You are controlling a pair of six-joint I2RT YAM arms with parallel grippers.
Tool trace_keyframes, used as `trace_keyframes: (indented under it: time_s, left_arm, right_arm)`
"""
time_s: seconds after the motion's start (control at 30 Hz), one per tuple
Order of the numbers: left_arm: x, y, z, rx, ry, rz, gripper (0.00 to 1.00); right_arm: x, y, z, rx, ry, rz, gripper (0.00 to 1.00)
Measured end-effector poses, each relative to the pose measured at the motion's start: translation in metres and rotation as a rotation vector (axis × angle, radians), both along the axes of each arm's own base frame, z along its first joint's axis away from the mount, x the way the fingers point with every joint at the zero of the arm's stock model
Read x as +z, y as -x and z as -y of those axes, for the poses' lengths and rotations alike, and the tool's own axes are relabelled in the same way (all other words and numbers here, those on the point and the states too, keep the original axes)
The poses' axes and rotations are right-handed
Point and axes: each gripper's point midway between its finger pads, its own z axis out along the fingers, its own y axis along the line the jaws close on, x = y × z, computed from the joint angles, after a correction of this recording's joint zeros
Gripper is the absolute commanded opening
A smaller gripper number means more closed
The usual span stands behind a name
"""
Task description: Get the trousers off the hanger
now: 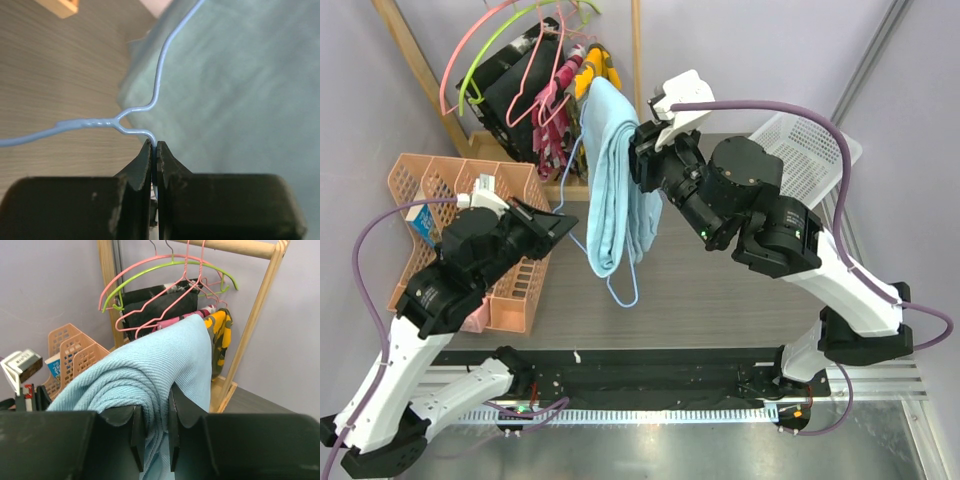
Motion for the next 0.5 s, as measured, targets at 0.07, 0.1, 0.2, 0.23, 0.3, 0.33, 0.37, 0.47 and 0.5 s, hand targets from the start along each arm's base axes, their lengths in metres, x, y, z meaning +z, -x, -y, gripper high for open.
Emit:
trace_keyframes:
  time_s: [0.07, 0.1, 0.2, 0.23, 0.3, 0.33, 0.37, 0.47, 0.5]
  left_arm:
    - [-0.010, 0.001, -0.002, 0.000, -0.042, -0.023, 0.00]
    - [-0.015, 0.001, -0.003, 0.000, -0.064, -0.034, 0.00]
    - [-0.026, 0.001, -0.005, -0.006, -0.115, -0.060, 0.00]
    - [-0.029, 0.002, -0.006, -0.007, -0.124, -0.065, 0.00]
    - [-0.032, 0.003, -0.007, -0.009, -0.140, -0.075, 0.00]
    - [-0.034, 0.003, -0.008, -0.008, -0.146, -0.076, 0.00]
    - [-0.034, 0.004, -0.009, -0.006, -0.150, -0.075, 0.00]
    - [-0.033, 0.006, -0.012, -0.002, -0.162, -0.062, 0.00]
    - [-0.032, 0.006, -0.014, 0.001, -0.161, -0.056, 0.00]
  right_arm:
    - [0.006, 0.001, 0.000, 0.005, -0.020, 0.007, 0.01]
    - [0.009, 0.001, 0.000, 0.008, -0.032, 0.009, 0.01]
    - [0.016, 0.004, 0.000, 0.023, -0.074, 0.010, 0.01]
    - [0.019, 0.004, 0.000, 0.028, -0.087, 0.012, 0.01]
    - [0.022, 0.006, 0.001, 0.035, -0.102, 0.013, 0.01]
    - [0.024, 0.006, 0.002, 0.037, -0.109, 0.014, 0.01]
    - [0.025, 0.007, 0.002, 0.039, -0.115, 0.015, 0.01]
    - [0.030, 0.008, 0.007, 0.039, -0.129, 0.020, 0.01]
    - [0.032, 0.009, 0.010, 0.039, -0.134, 0.022, 0.01]
